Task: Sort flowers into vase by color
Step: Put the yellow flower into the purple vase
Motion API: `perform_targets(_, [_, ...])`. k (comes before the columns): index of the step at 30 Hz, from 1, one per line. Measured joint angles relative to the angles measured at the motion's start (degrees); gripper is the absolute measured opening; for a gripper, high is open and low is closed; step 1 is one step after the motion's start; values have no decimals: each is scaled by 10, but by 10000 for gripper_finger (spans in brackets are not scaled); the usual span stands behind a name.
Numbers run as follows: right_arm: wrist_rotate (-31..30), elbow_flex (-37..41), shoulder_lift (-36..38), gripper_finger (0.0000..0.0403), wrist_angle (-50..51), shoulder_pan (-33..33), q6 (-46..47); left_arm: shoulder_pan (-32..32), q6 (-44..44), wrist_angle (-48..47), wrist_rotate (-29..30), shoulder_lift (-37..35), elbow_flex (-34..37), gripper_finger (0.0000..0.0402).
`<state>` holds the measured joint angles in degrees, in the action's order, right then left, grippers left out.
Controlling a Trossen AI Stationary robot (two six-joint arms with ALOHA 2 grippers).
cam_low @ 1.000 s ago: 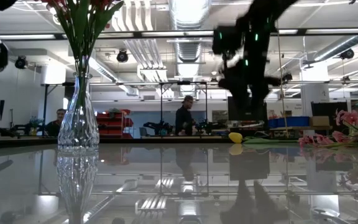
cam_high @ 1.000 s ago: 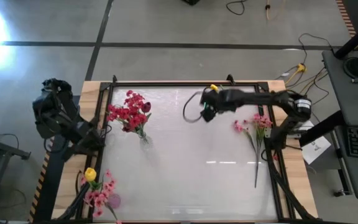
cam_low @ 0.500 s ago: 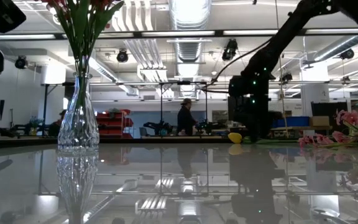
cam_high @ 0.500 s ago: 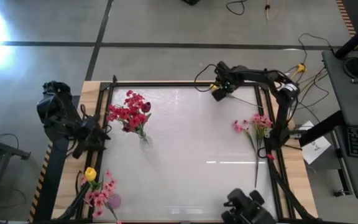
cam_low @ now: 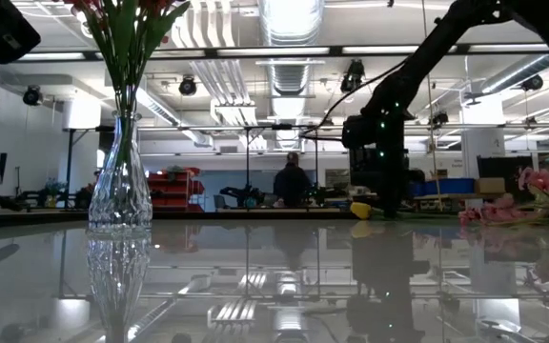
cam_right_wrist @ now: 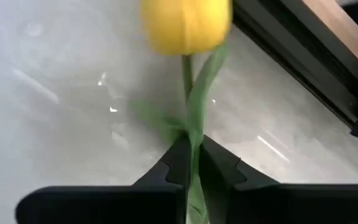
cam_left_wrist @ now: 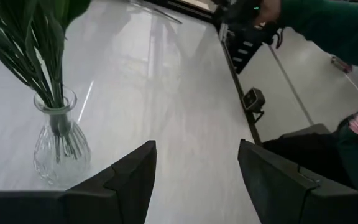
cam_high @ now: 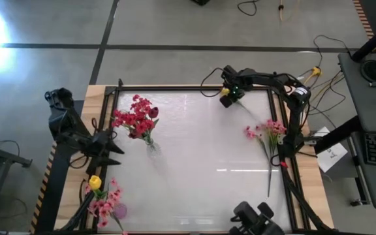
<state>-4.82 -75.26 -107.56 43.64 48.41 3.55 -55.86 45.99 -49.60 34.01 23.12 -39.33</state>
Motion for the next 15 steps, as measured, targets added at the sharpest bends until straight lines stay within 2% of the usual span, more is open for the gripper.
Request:
perform_targets(6, [4, -4, 101, 11, -14, -80, 31, 22, -19, 13, -7, 10, -11, 215])
perform_targets(11, [4, -3, 197, 10, -75, -207, 78, 40, -34, 11, -10, 25, -24, 215])
perform_targets(15, [-10, -3, 254, 10, -160, -317, 110, 47, -58, -6, -5, 35, -69, 215])
